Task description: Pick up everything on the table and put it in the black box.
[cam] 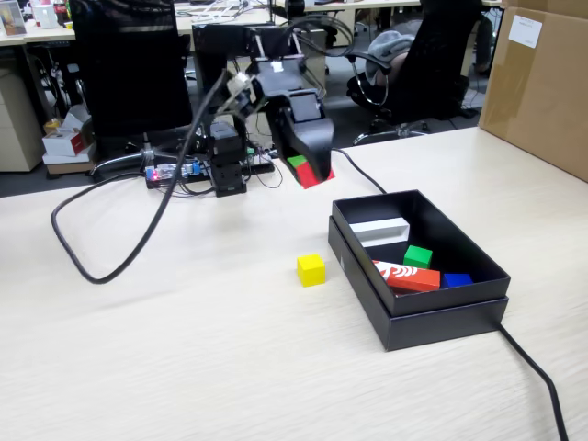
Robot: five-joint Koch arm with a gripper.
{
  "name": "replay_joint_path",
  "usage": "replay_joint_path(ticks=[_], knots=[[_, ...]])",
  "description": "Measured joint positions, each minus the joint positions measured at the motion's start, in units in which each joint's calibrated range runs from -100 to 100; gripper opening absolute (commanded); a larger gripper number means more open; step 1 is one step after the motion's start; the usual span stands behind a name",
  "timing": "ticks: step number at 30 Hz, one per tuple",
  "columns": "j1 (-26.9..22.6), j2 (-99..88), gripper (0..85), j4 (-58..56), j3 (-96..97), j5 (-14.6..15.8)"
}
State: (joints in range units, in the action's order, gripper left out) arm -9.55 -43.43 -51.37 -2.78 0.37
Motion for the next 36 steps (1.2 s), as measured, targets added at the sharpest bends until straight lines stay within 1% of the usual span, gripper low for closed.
replay_joint_path(ticks=[3, 4, 5, 6, 7, 10, 13, 20, 22, 23, 27, 29, 33, 36], knots=[[-2.25, 3.62, 11.6, 0.00, -5.84, 0.98], [-3.86, 11.78, 11.6, 0.00, -8.76, 1.95], [-3.86, 12.04, 11.6, 0.00, -8.95, 2.00], [-4.35, 19.42, 11.6, -0.15, -13.05, 2.25], [-4.35, 19.68, 11.6, -0.15, -13.42, 2.25], [-4.93, 31.84, 11.7, -0.23, -14.61, 2.44], [-5.08, 37.41, 11.8, -0.23, -14.51, 3.13], [-5.08, 43.62, 13.2, -0.23, -15.52, 4.05], [-5.13, 44.01, 21.8, -0.15, -15.70, 4.20], [-5.13, 44.14, 23.8, -0.15, -15.61, 4.35], [-5.13, 44.01, 26.1, -0.15, -14.97, 4.44], [-5.18, 44.01, 30.2, -0.15, -14.33, 4.44], [-5.23, 44.01, 30.5, -0.15, -13.69, 4.44], [-5.18, 41.68, 36.3, -0.15, -13.60, 4.44]])
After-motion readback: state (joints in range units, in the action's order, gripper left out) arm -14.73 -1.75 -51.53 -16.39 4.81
